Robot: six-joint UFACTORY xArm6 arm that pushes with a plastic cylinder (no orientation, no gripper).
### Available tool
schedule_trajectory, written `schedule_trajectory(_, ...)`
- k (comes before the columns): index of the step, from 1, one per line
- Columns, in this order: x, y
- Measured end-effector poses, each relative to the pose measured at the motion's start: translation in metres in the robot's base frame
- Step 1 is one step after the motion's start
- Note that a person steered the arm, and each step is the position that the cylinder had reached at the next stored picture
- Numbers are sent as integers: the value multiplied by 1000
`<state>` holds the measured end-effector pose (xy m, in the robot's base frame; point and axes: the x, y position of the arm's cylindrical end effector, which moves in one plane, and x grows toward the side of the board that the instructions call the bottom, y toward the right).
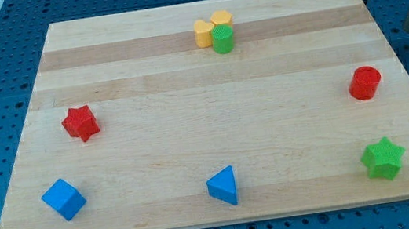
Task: Push the green star left and up a bit
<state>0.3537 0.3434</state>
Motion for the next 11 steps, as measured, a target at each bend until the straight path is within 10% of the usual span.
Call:
schedule_trajectory(1, 21, 2)
schedule_trajectory(3, 245, -2)
schedule_trajectory(11, 249, -184)
